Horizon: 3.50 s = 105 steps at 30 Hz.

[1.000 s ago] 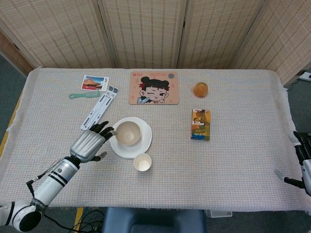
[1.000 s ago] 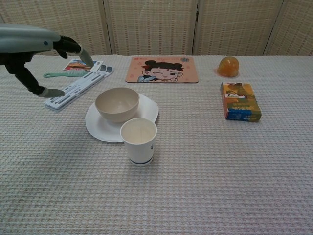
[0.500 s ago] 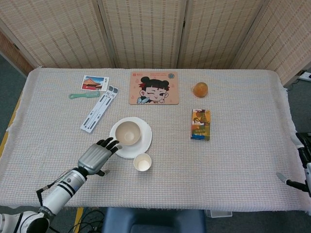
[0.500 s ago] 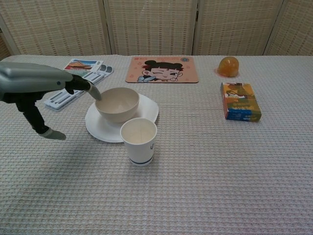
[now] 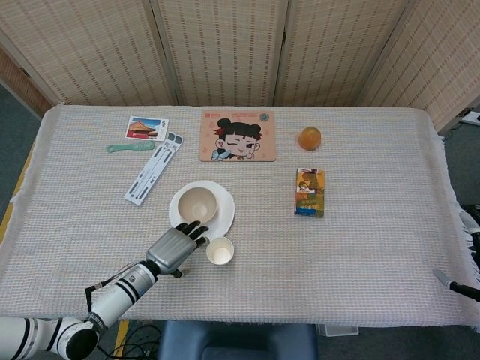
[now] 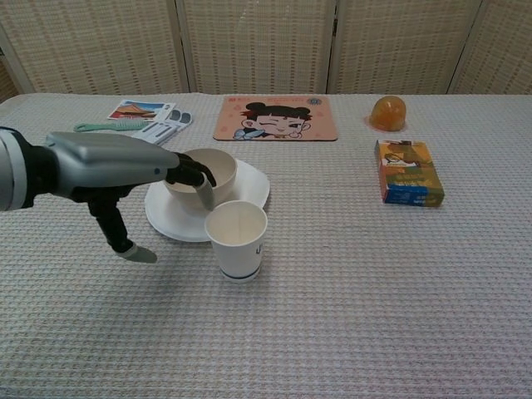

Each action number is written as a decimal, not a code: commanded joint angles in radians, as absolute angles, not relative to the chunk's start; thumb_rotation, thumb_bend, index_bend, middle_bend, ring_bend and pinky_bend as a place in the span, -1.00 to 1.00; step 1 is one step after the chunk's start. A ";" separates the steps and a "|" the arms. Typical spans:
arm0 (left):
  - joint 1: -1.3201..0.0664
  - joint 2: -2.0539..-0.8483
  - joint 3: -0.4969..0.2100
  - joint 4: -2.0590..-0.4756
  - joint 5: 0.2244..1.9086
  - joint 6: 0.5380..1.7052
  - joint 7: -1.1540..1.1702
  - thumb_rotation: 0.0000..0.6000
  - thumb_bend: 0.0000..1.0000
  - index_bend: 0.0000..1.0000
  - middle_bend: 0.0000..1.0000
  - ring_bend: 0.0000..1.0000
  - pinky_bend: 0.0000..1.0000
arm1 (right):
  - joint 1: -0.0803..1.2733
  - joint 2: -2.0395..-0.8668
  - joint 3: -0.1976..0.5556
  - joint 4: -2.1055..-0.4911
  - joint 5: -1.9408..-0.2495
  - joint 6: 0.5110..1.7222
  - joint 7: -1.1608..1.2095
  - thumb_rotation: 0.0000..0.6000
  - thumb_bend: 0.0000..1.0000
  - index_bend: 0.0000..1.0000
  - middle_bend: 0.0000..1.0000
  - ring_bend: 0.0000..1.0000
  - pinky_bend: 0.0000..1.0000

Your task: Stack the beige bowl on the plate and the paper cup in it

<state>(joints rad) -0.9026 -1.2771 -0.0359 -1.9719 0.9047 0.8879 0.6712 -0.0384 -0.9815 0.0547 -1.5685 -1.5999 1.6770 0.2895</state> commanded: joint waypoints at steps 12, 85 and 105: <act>-0.962 -1.269 -0.041 -1.956 0.875 0.875 0.663 1.00 -0.48 -0.61 -0.78 -1.00 -0.60 | -0.042 -0.981 0.057 -1.566 -1.593 1.679 0.292 1.00 -0.76 -1.00 -1.00 -1.00 -1.00; -1.156 -1.402 0.014 -1.875 0.700 0.902 0.742 1.00 -0.48 -0.25 -0.77 -1.00 -0.60 | -0.095 -0.973 0.062 -1.525 -1.620 1.778 0.377 1.00 -0.76 -1.00 -1.00 -1.00 -1.00; -1.164 -1.339 -0.039 -1.920 0.649 0.899 0.667 1.00 -0.48 -0.20 -0.73 -1.00 -0.60 | -0.097 -0.972 0.061 -1.525 -1.623 1.780 0.381 1.00 -0.76 -1.00 -1.00 -1.00 -1.00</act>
